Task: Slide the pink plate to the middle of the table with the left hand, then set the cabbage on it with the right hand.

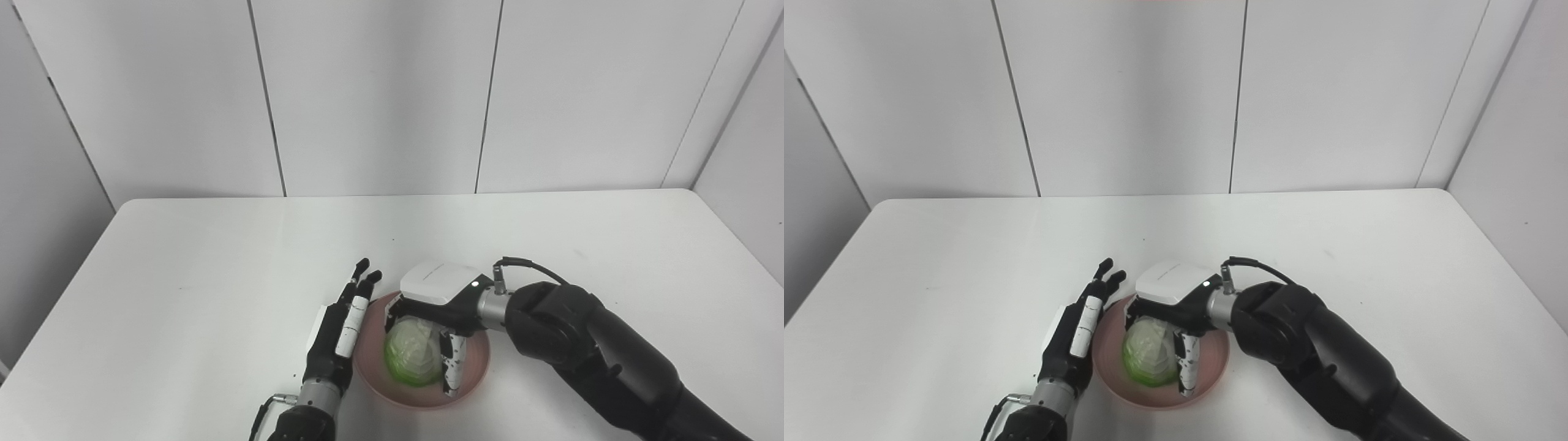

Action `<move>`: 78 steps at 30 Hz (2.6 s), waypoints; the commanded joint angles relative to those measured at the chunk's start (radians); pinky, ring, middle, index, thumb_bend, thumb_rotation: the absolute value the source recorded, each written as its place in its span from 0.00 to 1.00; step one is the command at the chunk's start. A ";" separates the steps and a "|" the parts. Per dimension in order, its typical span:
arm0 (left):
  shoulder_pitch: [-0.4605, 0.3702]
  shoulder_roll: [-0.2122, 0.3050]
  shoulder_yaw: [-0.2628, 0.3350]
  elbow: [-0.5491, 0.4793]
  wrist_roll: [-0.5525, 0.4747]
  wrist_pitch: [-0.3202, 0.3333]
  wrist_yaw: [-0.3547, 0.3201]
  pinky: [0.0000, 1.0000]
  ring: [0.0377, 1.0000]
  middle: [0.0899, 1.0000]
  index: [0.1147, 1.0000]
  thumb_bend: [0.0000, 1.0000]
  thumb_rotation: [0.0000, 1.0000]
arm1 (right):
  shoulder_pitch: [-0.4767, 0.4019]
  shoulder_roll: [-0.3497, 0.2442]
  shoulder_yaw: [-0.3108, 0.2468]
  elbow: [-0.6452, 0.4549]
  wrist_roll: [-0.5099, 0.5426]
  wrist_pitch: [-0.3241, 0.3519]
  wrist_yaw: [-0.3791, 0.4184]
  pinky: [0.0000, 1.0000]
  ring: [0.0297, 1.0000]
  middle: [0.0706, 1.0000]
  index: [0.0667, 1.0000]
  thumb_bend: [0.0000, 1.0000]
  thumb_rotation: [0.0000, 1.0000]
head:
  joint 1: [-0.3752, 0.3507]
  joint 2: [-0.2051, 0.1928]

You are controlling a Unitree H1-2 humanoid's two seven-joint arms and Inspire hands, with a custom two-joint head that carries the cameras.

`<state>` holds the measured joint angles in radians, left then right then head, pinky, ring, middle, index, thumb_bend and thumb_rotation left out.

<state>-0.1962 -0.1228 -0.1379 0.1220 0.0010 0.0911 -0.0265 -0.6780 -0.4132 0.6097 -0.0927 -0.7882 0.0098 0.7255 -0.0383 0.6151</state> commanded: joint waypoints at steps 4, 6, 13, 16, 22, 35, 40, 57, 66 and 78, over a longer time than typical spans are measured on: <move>0.006 -0.006 -0.024 0.001 -0.012 0.043 -0.040 0.90 1.00 0.98 1.00 0.89 0.95 | -0.014 -0.016 -0.033 -0.044 -0.046 -0.060 -0.050 0.84 0.87 0.81 0.68 0.99 0.25 | 0.000 0.000; 0.006 -0.005 -0.024 0.000 -0.010 0.046 -0.041 0.89 0.99 0.97 1.00 0.89 0.96 | -0.010 -0.018 -0.036 -0.049 -0.057 -0.065 -0.050 0.90 0.91 0.85 0.69 1.00 0.27 | 0.000 0.000; 0.007 -0.004 -0.021 -0.002 -0.014 0.051 -0.048 0.90 0.99 0.94 0.98 0.87 0.95 | 0.002 -0.028 -0.045 -0.071 -0.083 -0.051 0.001 1.00 1.00 0.99 0.80 1.00 0.33 | -0.002 -0.001; 0.008 -0.006 -0.019 -0.005 -0.015 0.058 -0.048 0.90 0.99 0.94 0.99 0.88 0.95 | 0.006 -0.030 -0.058 -0.086 -0.080 -0.036 0.034 1.00 1.00 1.00 0.85 1.00 0.36 | -0.002 0.001; 0.011 -0.006 -0.016 -0.007 -0.010 0.052 -0.042 0.89 0.98 0.91 0.97 0.89 0.94 | 0.019 -0.029 -0.116 -0.132 -0.047 -0.014 0.072 1.00 1.00 1.00 0.88 1.00 0.48 | -0.004 0.001; 0.030 -0.014 0.000 -0.014 0.018 -0.068 0.015 0.87 0.96 0.96 0.93 0.87 0.94 | 0.241 0.100 -0.479 -0.142 0.411 -0.035 -0.186 0.94 1.00 1.00 0.96 1.00 0.67 | -0.009 0.004; 0.035 -0.010 -0.002 -0.015 0.022 -0.085 0.020 0.88 0.98 0.98 0.94 0.90 0.94 | 0.313 0.211 -0.567 -0.055 0.581 -0.104 -0.339 0.99 1.00 1.00 1.00 1.00 0.71 | -0.007 0.003; 0.067 -0.041 0.004 -0.004 0.117 -0.232 0.118 0.99 1.00 1.00 1.00 0.74 0.95 | 0.483 0.408 -0.681 0.122 0.905 -0.204 -0.565 0.97 0.95 0.97 1.00 0.88 0.89 | 0.128 -0.003; 0.090 -0.041 0.012 -0.010 0.130 -0.253 0.136 1.00 1.00 1.00 1.00 0.78 0.98 | 0.541 0.437 -0.678 0.158 0.931 -0.262 -0.597 0.98 0.96 0.98 0.99 0.87 0.99 | 0.107 0.006; 0.096 -0.027 0.037 -0.033 0.075 -0.210 0.108 1.00 1.00 1.00 1.00 0.84 0.98 | 0.576 0.472 -0.664 0.159 0.935 -0.263 -0.630 1.00 0.96 0.98 1.00 0.89 0.99 | 0.041 0.007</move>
<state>-0.1122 -0.1588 -0.1046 0.1002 0.0846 -0.1203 0.0938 -0.1380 0.0321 -0.0627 0.0523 0.1305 -0.2298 0.1001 0.0017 0.6228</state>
